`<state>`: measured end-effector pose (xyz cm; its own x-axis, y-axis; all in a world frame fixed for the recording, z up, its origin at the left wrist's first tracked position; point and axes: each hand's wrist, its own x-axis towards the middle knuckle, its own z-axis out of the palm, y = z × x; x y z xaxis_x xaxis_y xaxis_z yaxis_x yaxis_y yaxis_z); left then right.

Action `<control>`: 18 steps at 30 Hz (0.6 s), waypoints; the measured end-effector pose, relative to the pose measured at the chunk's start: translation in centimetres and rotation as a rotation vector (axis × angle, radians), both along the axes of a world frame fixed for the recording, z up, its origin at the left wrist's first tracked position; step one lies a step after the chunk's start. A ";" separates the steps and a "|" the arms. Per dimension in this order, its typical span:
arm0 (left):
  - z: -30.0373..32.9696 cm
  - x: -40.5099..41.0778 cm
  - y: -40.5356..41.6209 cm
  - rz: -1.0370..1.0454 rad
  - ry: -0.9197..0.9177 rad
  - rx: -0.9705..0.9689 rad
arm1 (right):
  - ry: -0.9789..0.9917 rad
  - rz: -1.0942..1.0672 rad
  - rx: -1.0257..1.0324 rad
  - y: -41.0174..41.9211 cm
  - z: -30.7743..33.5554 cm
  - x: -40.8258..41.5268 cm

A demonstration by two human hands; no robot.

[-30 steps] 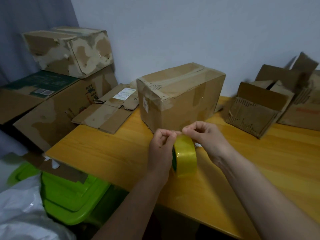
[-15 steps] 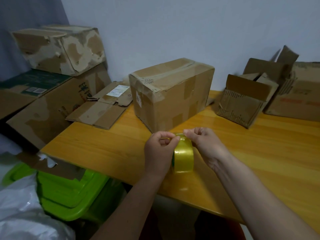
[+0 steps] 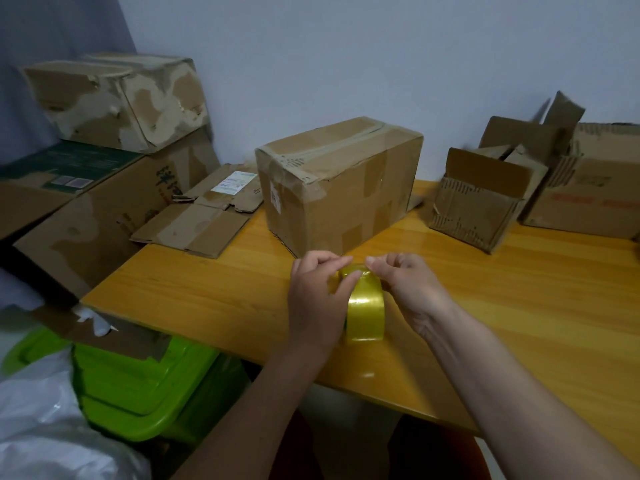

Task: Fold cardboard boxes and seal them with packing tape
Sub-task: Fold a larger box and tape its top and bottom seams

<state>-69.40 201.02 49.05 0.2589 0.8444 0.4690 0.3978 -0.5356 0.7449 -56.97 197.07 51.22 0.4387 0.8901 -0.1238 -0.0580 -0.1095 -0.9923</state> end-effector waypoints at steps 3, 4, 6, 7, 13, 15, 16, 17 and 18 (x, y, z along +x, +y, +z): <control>0.1 0.1 0.1 -0.026 -0.011 -0.038 | -0.021 0.031 0.017 -0.3 0.0 -0.2; 0.2 0.1 0.1 -0.033 -0.025 -0.036 | -0.021 0.035 0.025 -0.3 0.0 -0.3; 0.1 0.2 0.0 -0.035 -0.033 0.013 | -0.031 0.030 0.036 -0.5 0.1 -0.4; 0.0 0.2 0.0 -0.029 -0.023 0.057 | -0.040 0.027 0.041 -0.5 0.1 -0.4; -0.4 0.3 0.1 0.000 0.028 0.204 | -0.148 -0.011 0.085 -1.0 -0.3 -0.5; -0.3 0.4 0.1 0.019 -0.005 0.168 | -0.092 -0.034 0.113 -1.1 -0.6 -0.6; -0.1 0.4 0.1 0.030 -0.020 0.146 | -0.082 -0.019 0.116 -1.3 -0.7 -0.6; 0.0 0.5 0.0 0.033 -0.032 0.110 | -0.105 0.003 0.094 -1.5 -0.6 -0.5; 0.2 0.6 -0.2 0.031 -0.046 0.047 | -0.139 0.028 0.053 -1.7 -0.5 -0.4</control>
